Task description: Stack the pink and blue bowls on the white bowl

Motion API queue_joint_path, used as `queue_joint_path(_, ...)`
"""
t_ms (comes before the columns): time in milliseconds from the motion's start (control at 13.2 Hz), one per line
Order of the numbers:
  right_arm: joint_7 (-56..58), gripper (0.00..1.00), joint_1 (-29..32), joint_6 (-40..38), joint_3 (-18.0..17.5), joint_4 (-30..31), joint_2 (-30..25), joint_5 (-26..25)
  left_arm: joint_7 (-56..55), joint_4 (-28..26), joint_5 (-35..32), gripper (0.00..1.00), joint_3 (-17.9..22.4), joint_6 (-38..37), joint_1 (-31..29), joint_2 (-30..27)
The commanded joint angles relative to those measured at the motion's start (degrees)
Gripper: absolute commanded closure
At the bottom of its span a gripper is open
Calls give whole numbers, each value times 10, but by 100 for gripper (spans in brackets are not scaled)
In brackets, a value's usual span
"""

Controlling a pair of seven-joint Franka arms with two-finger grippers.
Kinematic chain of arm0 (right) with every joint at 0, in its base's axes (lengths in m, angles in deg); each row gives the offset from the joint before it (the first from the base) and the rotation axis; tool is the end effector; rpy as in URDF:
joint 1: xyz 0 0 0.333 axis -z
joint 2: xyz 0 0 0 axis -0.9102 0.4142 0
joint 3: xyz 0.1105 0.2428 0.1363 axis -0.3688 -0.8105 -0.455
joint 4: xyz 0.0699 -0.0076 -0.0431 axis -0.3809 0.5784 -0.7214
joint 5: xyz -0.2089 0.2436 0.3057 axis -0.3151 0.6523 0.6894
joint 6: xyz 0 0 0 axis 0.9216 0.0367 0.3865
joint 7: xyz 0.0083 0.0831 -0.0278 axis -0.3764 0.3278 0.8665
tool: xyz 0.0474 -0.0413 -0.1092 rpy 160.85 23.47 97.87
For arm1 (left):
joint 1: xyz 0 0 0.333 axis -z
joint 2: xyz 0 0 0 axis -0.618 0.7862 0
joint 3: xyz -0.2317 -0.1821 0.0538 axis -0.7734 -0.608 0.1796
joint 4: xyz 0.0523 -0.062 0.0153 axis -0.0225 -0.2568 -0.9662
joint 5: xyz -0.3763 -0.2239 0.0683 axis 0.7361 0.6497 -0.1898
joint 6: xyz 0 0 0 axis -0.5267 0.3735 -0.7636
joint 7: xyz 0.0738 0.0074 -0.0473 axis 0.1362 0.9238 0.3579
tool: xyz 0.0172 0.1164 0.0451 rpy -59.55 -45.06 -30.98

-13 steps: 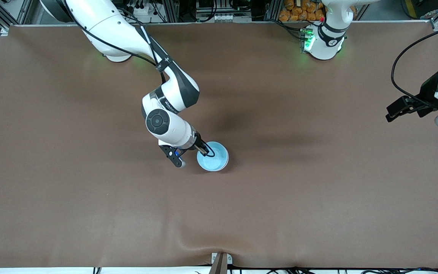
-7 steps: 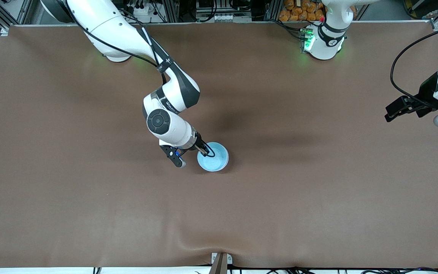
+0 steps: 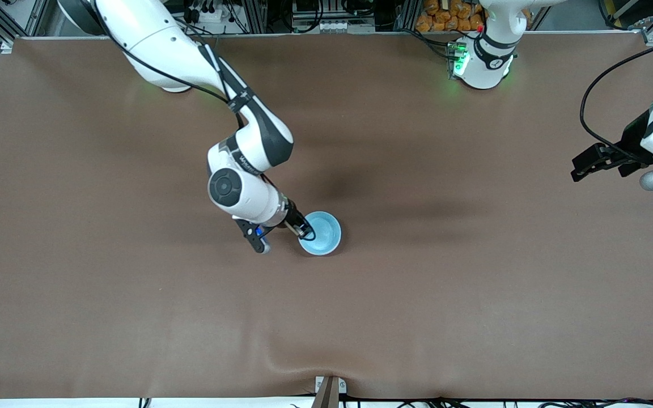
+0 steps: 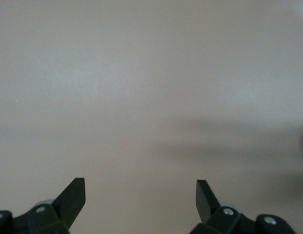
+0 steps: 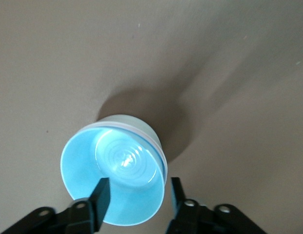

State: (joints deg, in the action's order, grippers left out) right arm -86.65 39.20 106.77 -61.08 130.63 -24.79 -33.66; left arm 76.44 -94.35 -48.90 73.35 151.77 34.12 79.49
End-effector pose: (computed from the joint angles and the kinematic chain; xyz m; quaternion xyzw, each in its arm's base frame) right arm 0.6245 0.4146 0.2180 -0.8831 0.4373 0.1185 0.1217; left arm 0.6195 -0.0196 0.5379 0.9980 0.0547 0.0308 0.0048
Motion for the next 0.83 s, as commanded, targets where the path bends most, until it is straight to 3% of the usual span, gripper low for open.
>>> queue_joint_path(0, 40, 0, 39, -79, -3, -12, -45, -2, 3, 15, 11, 0, 58, -27, 61, -6)
queue_joint_path(227, 157, 0, 98, -164, -1, -11, -97, -7, 1, 48, 11, 0, 55, -62, 61, -5)
queue_joint_path(529, 382, 0, 231, -248, -2, -2, -162, -56, 6, 71, 11, 0, 55, -70, 63, -4)
queue_joint_path(680, 490, 0, 272, -255, -2, 19, -202, -118, 8, 73, 11, 0, 55, -75, 63, -5)
queue_joint_path(756, 526, 0, 292, -261, -2, 25, -226, -125, 10, 73, 11, 0, 55, -75, 61, -5)
